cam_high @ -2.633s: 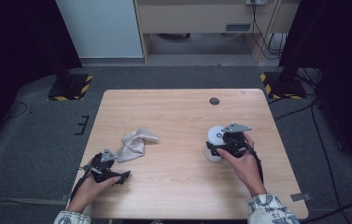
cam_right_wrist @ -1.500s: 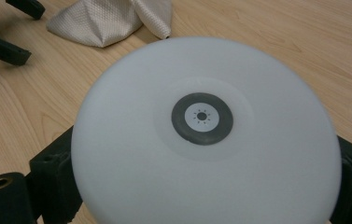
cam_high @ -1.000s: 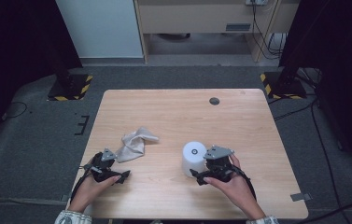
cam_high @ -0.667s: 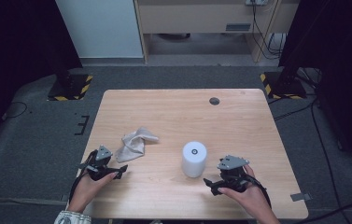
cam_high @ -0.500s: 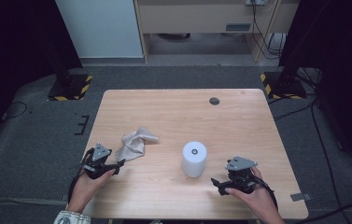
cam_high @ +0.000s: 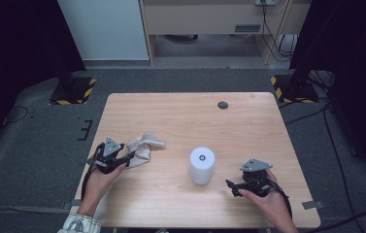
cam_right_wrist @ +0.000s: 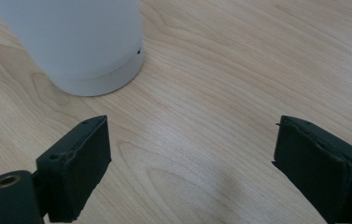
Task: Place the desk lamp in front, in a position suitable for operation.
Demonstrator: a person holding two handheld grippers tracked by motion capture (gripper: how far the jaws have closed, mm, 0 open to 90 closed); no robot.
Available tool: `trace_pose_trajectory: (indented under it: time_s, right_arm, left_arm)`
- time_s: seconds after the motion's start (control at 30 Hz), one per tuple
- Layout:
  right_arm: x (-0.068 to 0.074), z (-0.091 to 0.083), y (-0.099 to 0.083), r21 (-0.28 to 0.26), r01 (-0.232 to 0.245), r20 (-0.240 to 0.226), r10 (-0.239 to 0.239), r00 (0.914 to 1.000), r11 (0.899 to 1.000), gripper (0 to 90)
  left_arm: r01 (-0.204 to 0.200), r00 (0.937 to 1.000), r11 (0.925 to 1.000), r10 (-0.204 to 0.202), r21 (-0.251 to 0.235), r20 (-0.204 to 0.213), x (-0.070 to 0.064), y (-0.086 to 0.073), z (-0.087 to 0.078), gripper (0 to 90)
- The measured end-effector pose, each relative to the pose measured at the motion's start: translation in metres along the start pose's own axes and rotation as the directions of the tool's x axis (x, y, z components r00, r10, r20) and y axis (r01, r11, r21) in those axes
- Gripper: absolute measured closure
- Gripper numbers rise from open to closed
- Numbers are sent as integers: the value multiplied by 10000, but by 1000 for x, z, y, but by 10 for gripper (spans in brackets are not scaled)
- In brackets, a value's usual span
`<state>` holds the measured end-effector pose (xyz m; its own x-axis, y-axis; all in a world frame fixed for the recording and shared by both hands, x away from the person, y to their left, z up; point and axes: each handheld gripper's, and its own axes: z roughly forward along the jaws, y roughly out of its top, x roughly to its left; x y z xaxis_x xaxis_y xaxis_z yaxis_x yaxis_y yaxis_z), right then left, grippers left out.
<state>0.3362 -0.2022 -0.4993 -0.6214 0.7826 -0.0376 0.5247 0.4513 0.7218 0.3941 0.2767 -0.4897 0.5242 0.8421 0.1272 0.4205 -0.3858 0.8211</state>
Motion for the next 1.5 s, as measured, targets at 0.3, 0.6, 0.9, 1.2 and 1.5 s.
trace_pose_trajectory:
  time_s: [0.3,0.6,0.9,1.2,1.5]
  right_arm:
    - [-2,2,-1,98,-68,16,68,10000,9999,130]
    - [5,-2,2,-231,-339,-570,326,9978,9992,113]
    - [18,-2,11,-878,-322,-1318,205,9911,9956,83]
    - [32,3,22,-1216,334,-1581,-526,9860,9920,58]
    - [36,9,43,-1745,703,-1898,-1036,9763,9821,52]
  left_arm:
    - [-88,9996,9936,59,1122,264,0,0,41,409]
    - [636,9890,9861,-828,1533,1226,6,-14,52,714]
    - [532,9819,9899,-757,1313,1734,4,-9,47,833]
    - [443,9729,9983,-517,376,2252,-8,5,23,838]
    - [207,9606,9996,-144,-197,2775,-24,18,1,839]
